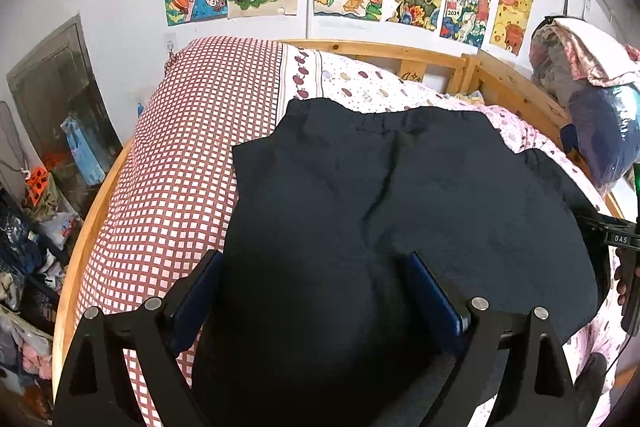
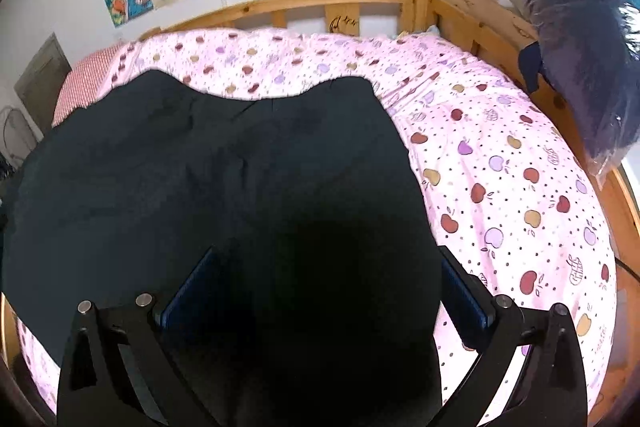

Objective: Fold large clothes

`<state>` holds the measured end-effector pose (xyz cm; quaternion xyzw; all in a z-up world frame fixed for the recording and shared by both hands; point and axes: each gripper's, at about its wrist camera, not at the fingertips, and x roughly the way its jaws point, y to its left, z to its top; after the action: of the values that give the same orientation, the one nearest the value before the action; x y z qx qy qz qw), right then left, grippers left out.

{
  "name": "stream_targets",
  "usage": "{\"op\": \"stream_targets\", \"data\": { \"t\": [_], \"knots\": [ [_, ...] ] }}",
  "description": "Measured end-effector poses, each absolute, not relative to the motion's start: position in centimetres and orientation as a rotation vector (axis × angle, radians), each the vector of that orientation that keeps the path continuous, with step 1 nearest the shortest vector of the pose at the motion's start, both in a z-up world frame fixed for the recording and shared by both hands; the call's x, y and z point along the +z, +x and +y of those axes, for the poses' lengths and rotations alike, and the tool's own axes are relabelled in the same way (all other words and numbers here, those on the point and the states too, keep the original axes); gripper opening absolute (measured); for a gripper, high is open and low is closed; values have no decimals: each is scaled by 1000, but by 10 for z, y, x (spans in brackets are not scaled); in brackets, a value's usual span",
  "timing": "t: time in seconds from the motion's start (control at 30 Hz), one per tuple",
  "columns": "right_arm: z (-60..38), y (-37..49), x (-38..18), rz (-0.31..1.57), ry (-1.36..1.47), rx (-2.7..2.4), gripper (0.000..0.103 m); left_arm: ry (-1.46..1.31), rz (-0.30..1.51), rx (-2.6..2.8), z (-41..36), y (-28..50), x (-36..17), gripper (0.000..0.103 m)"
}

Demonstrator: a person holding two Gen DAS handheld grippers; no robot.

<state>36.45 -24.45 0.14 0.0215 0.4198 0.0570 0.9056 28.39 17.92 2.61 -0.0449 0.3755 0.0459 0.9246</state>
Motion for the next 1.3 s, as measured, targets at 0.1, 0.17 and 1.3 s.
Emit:
{"op": "stream_targets", "data": {
  "t": [0.1,0.17,1.3],
  "knots": [
    [-250,355,6,823,87,109,102,-103,762,99,178,278,28,92],
    [-253,350,9,791,110,100,102,-106,755,105,177,274,31,94],
    [-212,155,75,387,73,259,102,-32,493,32,115,136,86,103]
  ]
}}
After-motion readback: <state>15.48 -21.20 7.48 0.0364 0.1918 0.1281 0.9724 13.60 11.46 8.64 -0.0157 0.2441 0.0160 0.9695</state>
